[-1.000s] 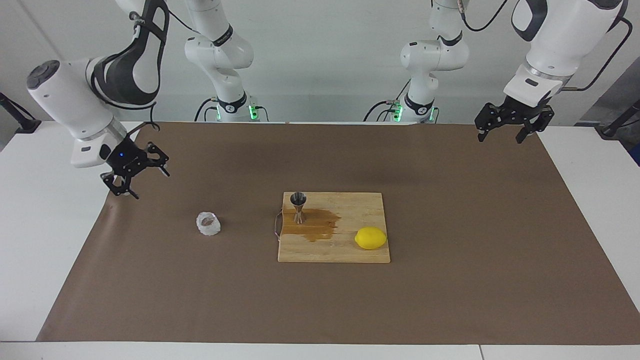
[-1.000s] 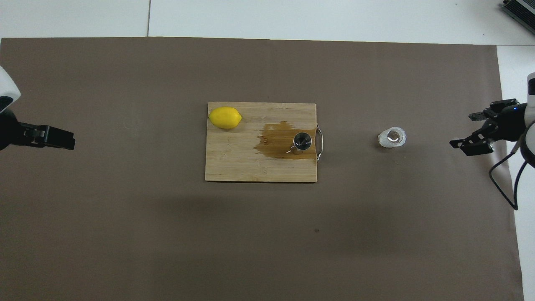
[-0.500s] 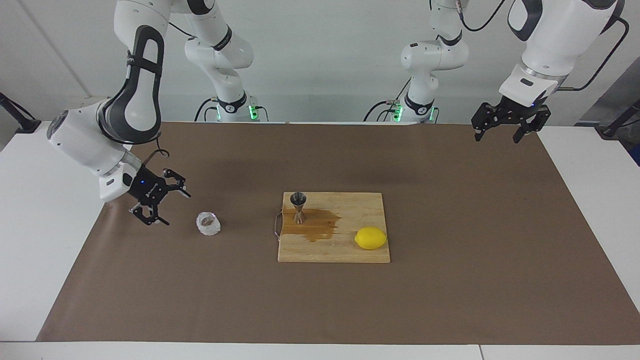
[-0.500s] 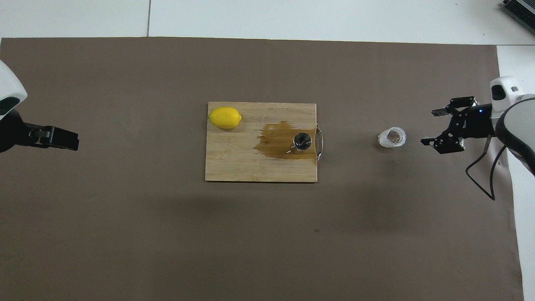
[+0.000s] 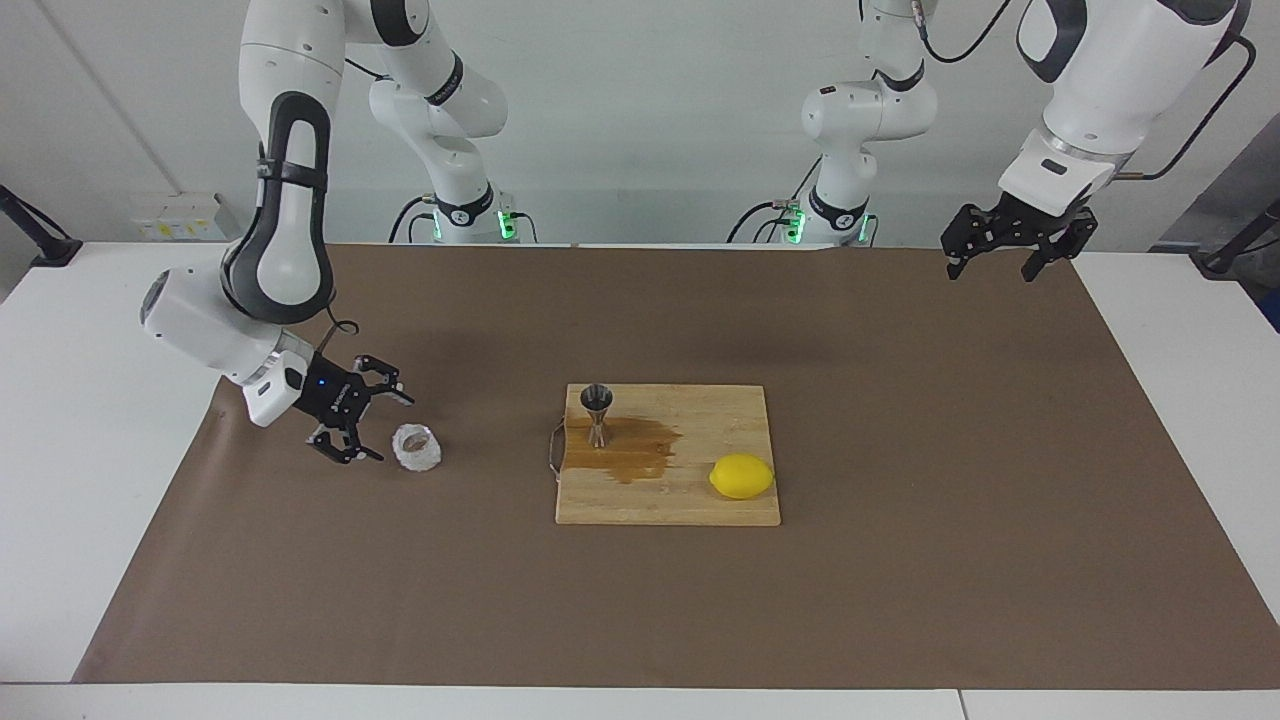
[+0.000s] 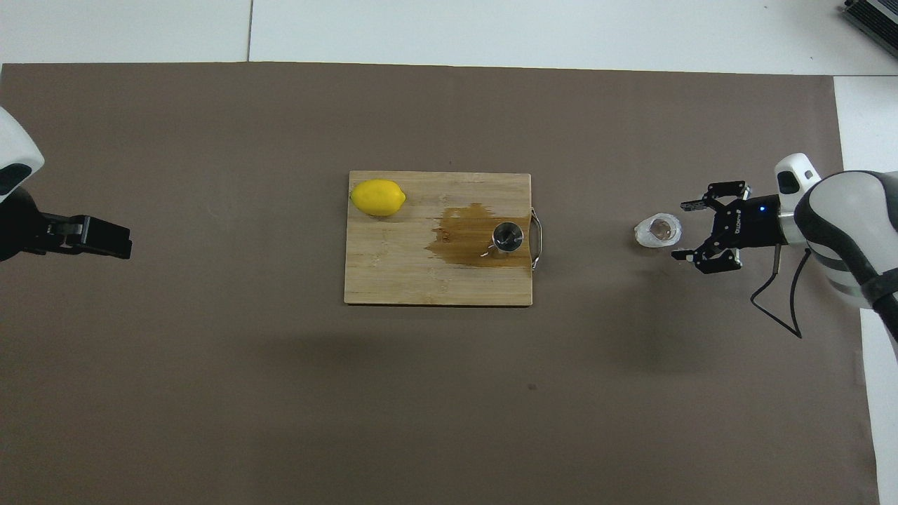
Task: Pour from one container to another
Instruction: 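Reach the open right gripper to the small white cup, then close the right gripper on the small white cup, then lift the white cup with the right gripper toward the metal cup, then tilt the white cup with the right gripper over the metal cup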
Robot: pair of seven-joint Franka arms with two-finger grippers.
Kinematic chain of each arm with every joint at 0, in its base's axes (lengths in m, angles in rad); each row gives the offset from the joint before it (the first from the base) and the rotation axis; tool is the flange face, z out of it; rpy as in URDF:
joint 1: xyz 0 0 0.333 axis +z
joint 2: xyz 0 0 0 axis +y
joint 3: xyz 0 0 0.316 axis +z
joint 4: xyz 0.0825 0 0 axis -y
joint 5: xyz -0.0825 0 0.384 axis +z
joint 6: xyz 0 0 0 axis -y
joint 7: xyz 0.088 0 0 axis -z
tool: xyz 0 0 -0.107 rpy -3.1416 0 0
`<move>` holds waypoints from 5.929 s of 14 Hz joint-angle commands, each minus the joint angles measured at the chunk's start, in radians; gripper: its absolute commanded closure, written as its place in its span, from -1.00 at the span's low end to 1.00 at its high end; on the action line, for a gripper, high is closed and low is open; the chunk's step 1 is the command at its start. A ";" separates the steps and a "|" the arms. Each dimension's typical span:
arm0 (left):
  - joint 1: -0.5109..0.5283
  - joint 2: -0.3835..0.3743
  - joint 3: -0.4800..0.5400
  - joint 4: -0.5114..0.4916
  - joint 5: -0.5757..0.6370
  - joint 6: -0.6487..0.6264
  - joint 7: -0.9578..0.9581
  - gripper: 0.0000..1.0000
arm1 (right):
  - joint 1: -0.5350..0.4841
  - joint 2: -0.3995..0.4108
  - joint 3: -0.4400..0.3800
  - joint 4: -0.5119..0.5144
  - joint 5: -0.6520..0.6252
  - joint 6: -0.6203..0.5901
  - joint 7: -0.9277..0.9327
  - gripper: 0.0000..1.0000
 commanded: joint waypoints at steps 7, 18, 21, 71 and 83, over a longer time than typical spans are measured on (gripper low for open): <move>0.008 -0.006 0.011 -0.004 -0.039 -0.020 -0.010 -1.00 | 0.006 0.070 0.013 0.003 0.104 0.033 -0.209 -1.00; 0.015 -0.006 0.011 -0.004 -0.039 -0.020 -0.010 -1.00 | 0.018 0.076 0.013 0.000 0.120 0.052 -0.229 -0.25; 0.015 -0.006 0.011 -0.004 -0.039 -0.020 -0.008 -1.00 | 0.017 0.076 0.013 0.002 0.118 0.046 -0.232 0.15; 0.015 -0.006 0.011 -0.004 -0.039 -0.020 -0.008 -1.00 | 0.537 -0.129 0.079 0.118 -0.854 0.121 0.769 0.21; 0.015 -0.006 0.011 -0.004 -0.039 -0.020 -0.008 -1.00 | 0.586 -0.134 0.079 0.106 -1.009 0.136 0.858 0.21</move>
